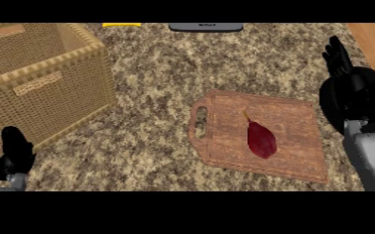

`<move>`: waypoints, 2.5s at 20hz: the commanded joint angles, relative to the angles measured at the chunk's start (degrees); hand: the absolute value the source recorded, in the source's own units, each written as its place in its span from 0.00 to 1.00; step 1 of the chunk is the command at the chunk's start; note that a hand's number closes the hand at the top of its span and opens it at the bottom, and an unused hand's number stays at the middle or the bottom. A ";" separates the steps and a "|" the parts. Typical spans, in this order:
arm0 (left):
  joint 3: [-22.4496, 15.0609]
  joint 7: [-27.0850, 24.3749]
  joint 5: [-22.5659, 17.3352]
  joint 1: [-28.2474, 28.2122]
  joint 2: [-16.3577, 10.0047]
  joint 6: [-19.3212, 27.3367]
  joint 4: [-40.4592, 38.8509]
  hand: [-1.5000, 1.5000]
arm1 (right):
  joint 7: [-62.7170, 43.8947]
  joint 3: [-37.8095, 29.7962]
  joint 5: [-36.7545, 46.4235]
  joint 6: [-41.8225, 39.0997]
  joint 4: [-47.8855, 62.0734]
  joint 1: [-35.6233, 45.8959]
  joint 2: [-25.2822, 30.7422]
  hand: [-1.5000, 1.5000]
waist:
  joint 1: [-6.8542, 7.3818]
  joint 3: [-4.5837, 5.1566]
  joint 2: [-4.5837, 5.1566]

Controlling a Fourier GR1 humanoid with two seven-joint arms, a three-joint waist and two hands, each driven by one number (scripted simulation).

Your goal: Pick the pear from the cutting board and place it in the pot

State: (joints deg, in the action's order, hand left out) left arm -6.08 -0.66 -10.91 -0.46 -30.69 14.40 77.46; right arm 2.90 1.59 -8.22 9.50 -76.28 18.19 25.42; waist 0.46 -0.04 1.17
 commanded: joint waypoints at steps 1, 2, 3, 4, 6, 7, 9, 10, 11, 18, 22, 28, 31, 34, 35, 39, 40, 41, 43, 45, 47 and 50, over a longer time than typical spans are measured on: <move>-0.85 -2.19 0.41 1.18 4.11 0.16 -0.29 0.50 | 9.38 -3.97 -3.39 -5.21 1.72 -1.90 0.50 1.00 | -0.57 0.01 -1.09; -0.02 -2.85 -1.10 0.61 5.10 1.63 2.62 0.50 | 13.44 -3.86 -5.21 -6.12 -3.58 -4.09 -0.62 1.00 | -1.21 -0.05 -1.38; -0.57 -5.62 -1.17 1.48 7.21 2.27 3.39 0.50 | 16.41 -6.80 -8.91 -9.57 -4.23 -2.48 0.72 1.00 | -1.92 -0.11 -1.48; -0.04 -5.71 -2.87 1.71 7.73 1.74 6.23 0.50 | 21.12 -7.71 -10.23 -10.58 -5.84 -3.63 -0.44 1.00 | -2.17 -0.28 -1.92; -0.08 -8.07 -3.69 4.07 11.15 3.24 7.97 0.50 | 26.06 -11.09 -15.41 -15.73 -9.12 -1.85 0.27 1.00 | -4.05 -0.42 -2.63; -1.12 -7.94 -4.59 3.65 12.08 1.92 8.38 0.50 | 18.98 -8.20 4.70 -4.33 1.26 -9.56 10.47 1.00 | -3.84 0.29 -0.77; -3.87 -9.13 -3.70 2.33 14.94 2.47 10.49 0.50 | 23.10 -13.56 -2.51 2.77 4.33 -12.50 -0.79 0.00 | -1.73 -0.10 -1.13; -4.33 -9.08 -2.82 2.47 14.74 2.38 10.90 0.50 | 30.97 -14.19 -5.30 -2.48 4.12 -15.79 -2.24 0.00 | -1.41 -0.10 -1.20; -4.44 -6.78 -3.02 4.67 15.48 3.11 11.33 0.50 | 36.03 -12.09 -5.37 -4.69 2.41 -16.74 -5.03 0.00 | -1.30 -0.08 -1.22; -6.19 -8.60 0.29 4.04 19.69 5.09 9.47 0.50 | 45.13 -11.30 -6.94 -12.85 -12.84 -29.41 -6.06 0.00 | -1.23 0.06 -1.33; -7.68 -5.79 1.94 2.72 18.79 5.92 13.38 0.50 | 31.61 -9.18 0.10 -10.44 -18.15 -31.11 1.58 0.00 | -1.03 0.12 -1.31; -8.12 -8.01 1.70 0.00 19.10 4.84 12.94 0.50 | 18.33 -0.78 12.28 -14.18 -23.69 -35.00 11.03 0.00 | -0.46 0.26 -1.32; -8.01 -7.65 1.63 0.25 18.90 4.13 13.85 0.50 | 8.99 2.56 16.87 -13.69 -24.28 -30.01 11.51 0.00 | 0.33 0.14 -1.15; -7.73 -5.12 2.18 -0.88 18.25 4.88 17.47 0.50 | -0.77 5.52 18.52 -14.43 -32.35 -31.05 10.20 0.00 | -0.23 0.11 -1.37; -3.45 -7.29 -0.21 5.74 18.13 1.66 9.37 0.50 | -0.63 4.87 17.64 -16.35 -28.14 -27.98 9.62 0.00 | -0.55 0.10 -1.11; -3.88 -6.03 2.04 7.42 20.28 3.90 9.59 0.50 | -7.58 12.24 24.71 -14.05 -30.93 -26.10 3.10 0.00 | -0.59 0.07 -1.15; -5.37 -6.68 2.85 0.80 19.92 3.05 15.05 0.50 | -9.31 9.47 22.99 -16.76 -28.61 -21.73 2.67 0.00 | -0.20 0.05 -1.20; -5.40 -9.55 2.46 -0.24 20.01 1.55 12.85 0.50 | -10.88 10.91 23.60 -17.20 -25.60 -18.66 1.50 0.00 | -0.01 0.06 -1.14; -6.98 -9.54 3.19 -3.35 20.88 2.33 14.56 0.50 | -7.14 10.19 26.40 -18.05 -21.89 -21.75 4.45 0.00 | 0.00 0.05 -1.17; -4.08 -5.20 2.72 1.94 19.79 2.09 14.32 0.50 | -10.67 10.88 27.78 -19.08 -25.67 -24.28 3.96 0.00 | -0.53 0.05 -1.22; -3.77 -7.11 2.68 0.55 21.27 1.41 12.98 0.50 | -14.88 12.10 28.86 -20.49 -26.03 -22.01 0.95 0.00 | -0.45 0.06 -1.20; -3.57 -5.44 4.98 1.84 21.15 0.98 12.70 0.50 | -6.98 11.29 30.86 -20.34 -18.27 -22.13 -0.95 0.00 | -0.50 0.04 -1.18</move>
State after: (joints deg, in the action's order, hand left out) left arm -10.23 -7.07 -7.52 0.50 -10.16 16.07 90.70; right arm -6.84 13.19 20.42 -9.66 -97.47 -2.89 26.15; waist 0.15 0.04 0.04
